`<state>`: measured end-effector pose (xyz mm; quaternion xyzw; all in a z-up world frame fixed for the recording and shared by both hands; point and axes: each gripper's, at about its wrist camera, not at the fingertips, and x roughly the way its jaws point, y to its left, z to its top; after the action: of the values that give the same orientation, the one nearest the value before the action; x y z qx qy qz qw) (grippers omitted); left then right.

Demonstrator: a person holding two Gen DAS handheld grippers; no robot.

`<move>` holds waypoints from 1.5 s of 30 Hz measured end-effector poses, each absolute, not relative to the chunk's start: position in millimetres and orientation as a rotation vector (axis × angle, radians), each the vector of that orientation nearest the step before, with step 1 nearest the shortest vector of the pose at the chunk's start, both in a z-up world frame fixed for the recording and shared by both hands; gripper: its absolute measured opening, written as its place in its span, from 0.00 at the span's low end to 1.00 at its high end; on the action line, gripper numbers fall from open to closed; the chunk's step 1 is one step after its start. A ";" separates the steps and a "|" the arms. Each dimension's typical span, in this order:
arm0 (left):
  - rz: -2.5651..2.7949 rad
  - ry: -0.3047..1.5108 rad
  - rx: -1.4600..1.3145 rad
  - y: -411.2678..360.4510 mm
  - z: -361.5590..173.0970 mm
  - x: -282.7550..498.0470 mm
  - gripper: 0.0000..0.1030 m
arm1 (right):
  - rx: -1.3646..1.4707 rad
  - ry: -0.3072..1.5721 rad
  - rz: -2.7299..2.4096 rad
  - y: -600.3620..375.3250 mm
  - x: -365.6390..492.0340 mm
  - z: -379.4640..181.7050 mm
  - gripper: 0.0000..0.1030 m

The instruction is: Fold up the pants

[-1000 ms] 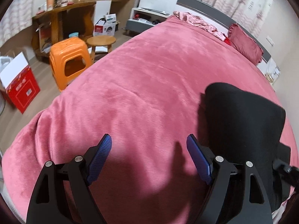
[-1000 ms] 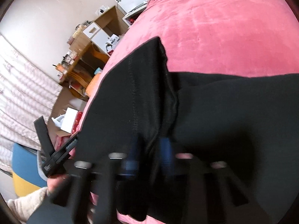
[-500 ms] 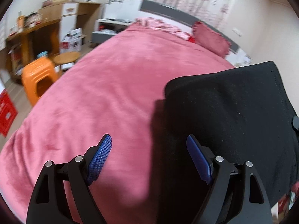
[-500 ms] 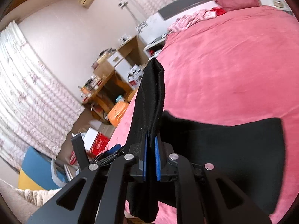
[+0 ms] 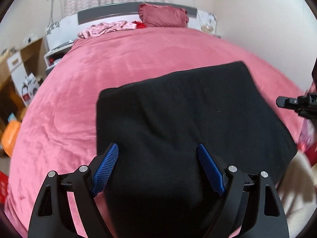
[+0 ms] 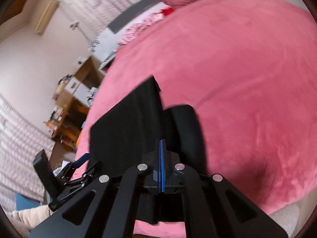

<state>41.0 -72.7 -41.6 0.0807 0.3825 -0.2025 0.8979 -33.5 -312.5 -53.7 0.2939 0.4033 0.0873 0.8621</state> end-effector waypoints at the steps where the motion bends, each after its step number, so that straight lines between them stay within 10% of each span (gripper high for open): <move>1: -0.413 0.799 0.202 -77.8 -48.8 41.2 0.83 | 0.634 0.863 0.162 -318.9 -34.6 -64.8 0.00; 11: -0.482 0.793 0.182 -57.0 -42.7 24.6 0.85 | 0.502 0.837 0.075 -313.7 -48.7 -53.4 0.08; 15: -0.413 0.724 0.110 -39.6 -15.2 34.5 0.85 | 0.359 0.758 0.153 -276.2 -40.9 -16.6 0.29; 35: -0.276 0.886 0.202 -94.8 -73.3 141.6 0.97 | 0.141 0.837 0.010 -237.5 57.5 -98.5 0.09; 42: -0.296 0.841 0.160 -83.8 -67.5 130.9 0.97 | 0.291 0.773 0.109 -258.1 41.3 -87.3 0.12; 45: -0.309 0.846 0.130 -75.1 -59.4 116.3 0.97 | 0.364 0.760 0.134 -267.0 21.4 -70.0 0.32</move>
<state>116.3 -75.1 -59.4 0.0629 0.4087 -0.1490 0.8982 21.4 -267.0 -70.0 0.1765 0.3684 0.0651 0.9104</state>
